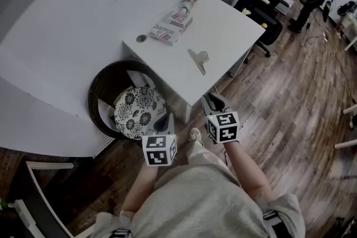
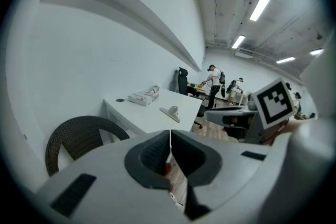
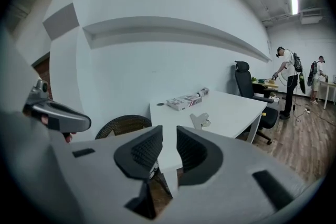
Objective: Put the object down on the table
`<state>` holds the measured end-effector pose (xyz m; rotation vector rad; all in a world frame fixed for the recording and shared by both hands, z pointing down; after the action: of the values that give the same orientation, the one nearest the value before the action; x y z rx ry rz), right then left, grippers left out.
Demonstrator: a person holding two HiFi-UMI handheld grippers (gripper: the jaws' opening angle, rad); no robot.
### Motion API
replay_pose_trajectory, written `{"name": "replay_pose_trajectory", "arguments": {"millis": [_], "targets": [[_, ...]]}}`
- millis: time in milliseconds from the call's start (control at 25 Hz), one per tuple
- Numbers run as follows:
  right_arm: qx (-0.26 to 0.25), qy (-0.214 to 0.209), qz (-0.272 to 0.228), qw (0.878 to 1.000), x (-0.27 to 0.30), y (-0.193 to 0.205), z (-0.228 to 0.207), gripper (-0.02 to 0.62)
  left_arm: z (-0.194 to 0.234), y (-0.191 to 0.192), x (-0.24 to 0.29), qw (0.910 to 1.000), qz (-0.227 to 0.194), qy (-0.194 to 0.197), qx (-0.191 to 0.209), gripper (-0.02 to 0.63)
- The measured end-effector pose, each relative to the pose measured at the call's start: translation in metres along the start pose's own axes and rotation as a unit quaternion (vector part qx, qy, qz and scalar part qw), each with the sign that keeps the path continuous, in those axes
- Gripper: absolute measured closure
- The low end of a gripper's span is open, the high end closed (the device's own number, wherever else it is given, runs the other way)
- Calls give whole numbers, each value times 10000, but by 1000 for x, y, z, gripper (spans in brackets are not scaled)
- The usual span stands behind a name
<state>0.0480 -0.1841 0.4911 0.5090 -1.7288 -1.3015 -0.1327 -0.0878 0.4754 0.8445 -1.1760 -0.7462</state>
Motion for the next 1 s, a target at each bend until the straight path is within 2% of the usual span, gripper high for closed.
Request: {"name": "replay_pose_trajectory", "arguments": {"millis": [600,1000], "targets": [[63,-70,-473,9988,-88,11,39,594,-30,28,-48,9998,-216,40,-37,597],[116,-17,-601,9981,-103,15,40,597,-33,30,-54,9998,-210,35,13,597]]}}
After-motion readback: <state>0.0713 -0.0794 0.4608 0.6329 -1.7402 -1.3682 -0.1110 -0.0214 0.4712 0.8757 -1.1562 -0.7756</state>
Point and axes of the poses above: the fingertips, and each gripper's own axes: x forward along the fingers, z to its left, y out of its underside, the point moved 8 cm from there along -x, backward along the fingers, and after that the axes turned 2 degrees about y, right-handed, at the moved point
